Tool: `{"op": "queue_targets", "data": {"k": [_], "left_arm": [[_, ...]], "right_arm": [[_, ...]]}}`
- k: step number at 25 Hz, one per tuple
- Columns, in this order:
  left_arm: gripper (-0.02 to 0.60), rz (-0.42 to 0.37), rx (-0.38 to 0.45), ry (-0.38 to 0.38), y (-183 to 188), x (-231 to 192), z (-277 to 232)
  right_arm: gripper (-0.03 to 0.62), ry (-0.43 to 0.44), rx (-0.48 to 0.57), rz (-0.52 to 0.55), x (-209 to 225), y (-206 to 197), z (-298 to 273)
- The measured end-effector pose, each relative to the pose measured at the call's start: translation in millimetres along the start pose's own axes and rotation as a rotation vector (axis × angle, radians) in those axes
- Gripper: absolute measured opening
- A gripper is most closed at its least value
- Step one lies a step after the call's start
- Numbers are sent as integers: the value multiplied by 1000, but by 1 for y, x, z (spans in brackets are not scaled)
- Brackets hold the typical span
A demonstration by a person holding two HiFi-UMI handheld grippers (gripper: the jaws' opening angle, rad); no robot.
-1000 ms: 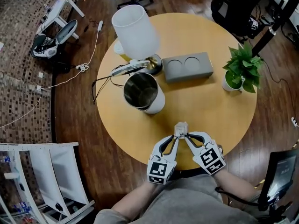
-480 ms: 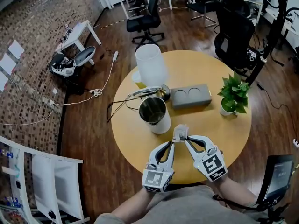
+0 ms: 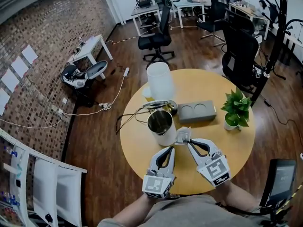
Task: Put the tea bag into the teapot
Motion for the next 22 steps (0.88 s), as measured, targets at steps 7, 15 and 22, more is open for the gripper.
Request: {"op": "queue_targets", "data": {"k": [7,15,22], "left_arm": [[3,-2,-13,48,-1,8,0],[3,13,-13,100,-9,-19,0],[3,36,2,55,-7,-79,-6]], "right_arm": [[27,31,11,-5,10,-7,1],[27,52,1,10,20,-4,-30],[27,2,-36,15,11,12,-80]]}}
Point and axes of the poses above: the fingertips, and each gripper's own axes: z backward along the fingers, x to its right, y out of its top, the point moved 8 cm from there along z, backward along the fingers, and after that the axes turned 4 degrees about -x, right-handed, at the moved point
